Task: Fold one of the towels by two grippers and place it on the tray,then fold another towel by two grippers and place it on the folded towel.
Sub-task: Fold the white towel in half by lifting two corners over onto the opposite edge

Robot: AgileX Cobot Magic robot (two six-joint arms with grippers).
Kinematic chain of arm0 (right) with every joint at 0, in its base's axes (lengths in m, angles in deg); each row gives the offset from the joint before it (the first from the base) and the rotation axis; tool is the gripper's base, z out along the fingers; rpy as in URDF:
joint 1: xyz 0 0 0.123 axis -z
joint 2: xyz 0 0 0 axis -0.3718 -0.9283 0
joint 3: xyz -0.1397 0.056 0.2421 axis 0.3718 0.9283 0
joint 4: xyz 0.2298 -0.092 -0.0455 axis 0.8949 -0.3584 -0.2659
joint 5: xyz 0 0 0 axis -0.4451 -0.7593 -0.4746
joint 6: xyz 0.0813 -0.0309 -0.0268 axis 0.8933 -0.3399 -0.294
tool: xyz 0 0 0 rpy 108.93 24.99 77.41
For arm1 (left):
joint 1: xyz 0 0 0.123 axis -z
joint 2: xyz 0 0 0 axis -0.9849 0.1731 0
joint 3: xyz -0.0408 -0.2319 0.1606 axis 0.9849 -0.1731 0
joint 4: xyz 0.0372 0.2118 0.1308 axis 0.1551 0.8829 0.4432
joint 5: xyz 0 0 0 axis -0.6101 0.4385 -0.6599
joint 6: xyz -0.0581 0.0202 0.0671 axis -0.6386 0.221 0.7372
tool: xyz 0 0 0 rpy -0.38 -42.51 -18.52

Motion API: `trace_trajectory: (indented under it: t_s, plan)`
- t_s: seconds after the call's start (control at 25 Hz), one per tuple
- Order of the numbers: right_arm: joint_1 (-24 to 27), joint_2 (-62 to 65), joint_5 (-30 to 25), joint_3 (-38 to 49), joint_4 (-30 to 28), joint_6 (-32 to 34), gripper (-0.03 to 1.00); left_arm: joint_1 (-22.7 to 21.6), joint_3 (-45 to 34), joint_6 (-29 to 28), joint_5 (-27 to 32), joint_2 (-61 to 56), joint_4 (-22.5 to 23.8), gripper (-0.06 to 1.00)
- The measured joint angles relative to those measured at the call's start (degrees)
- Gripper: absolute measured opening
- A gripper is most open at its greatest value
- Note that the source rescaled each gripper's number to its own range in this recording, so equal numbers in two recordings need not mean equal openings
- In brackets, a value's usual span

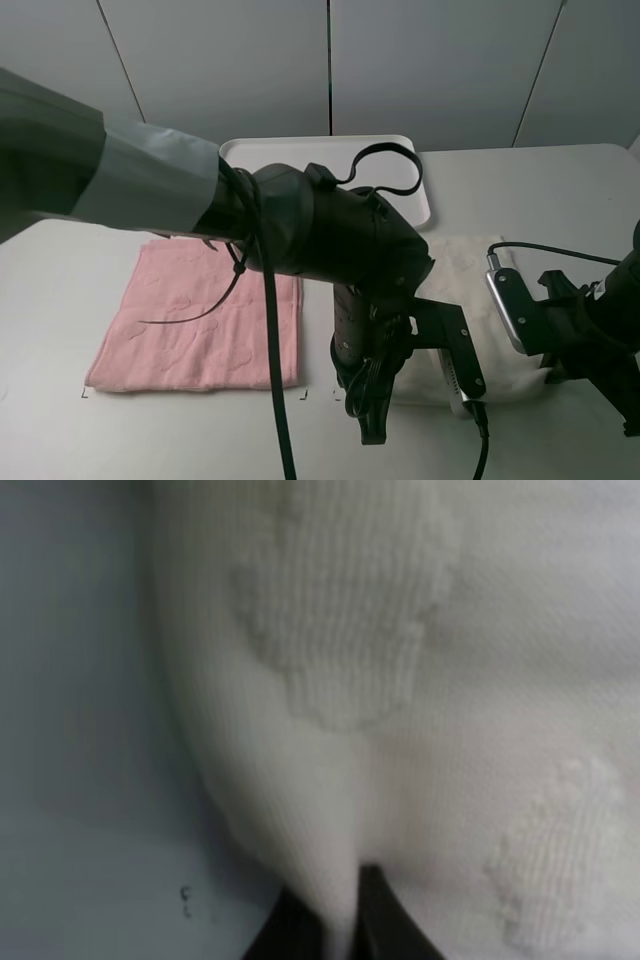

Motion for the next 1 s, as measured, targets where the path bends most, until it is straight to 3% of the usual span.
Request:
trace_trajectory:
  t_s: [0.24, 0.56, 1.0]
  plan:
    - [0.0, 2.6, 0.7, 1.1, 1.6, 1.9, 0.00, 0.0, 0.0, 0.0, -0.5, 0.0, 0.0, 0.02]
    - [0.0, 5.9, -2.0, 1.6, 3.6, 10.5, 0.00, -0.1, 0.0, -0.3, -0.7, 0.0, -0.4, 0.02]
    - [0.0, 10.8, -3.6, -1.2, 13.1, 16.3, 0.00, -7.2, 0.0, 2.7, -3.8, -4.2, -9.2, 0.01]
